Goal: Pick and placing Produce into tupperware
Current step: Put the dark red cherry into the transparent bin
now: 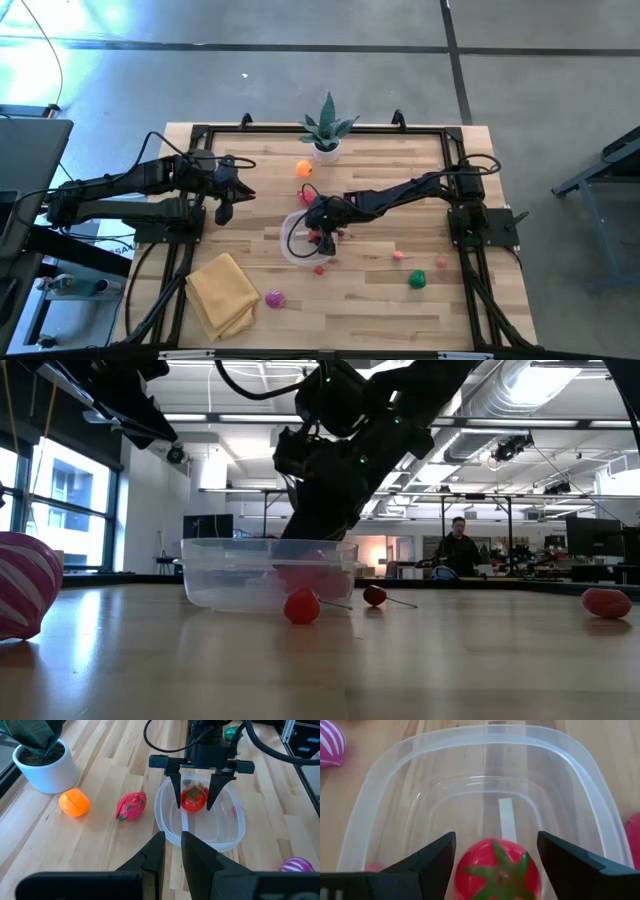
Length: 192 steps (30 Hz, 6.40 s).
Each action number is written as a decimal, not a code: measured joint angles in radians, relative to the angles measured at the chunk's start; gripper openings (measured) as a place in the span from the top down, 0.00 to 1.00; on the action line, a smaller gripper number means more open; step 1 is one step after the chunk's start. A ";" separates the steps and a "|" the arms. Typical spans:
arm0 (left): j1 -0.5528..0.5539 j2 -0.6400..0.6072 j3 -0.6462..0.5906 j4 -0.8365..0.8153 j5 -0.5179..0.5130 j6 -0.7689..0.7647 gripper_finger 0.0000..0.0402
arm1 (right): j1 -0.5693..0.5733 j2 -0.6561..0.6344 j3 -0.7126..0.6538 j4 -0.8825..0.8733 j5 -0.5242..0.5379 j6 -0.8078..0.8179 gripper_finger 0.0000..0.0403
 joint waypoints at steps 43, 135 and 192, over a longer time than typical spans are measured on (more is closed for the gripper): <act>0.000 0.000 0.000 0.000 0.000 0.000 0.87 | 0.139 -0.424 -0.168 -0.535 0.375 0.404 0.33; 0.000 0.000 0.000 0.000 0.000 0.000 0.87 | 0.116 -0.169 -0.423 0.097 0.291 0.322 0.56; 0.000 0.000 0.000 0.000 0.000 0.000 0.87 | 0.117 -0.303 -0.426 0.012 0.293 0.296 0.61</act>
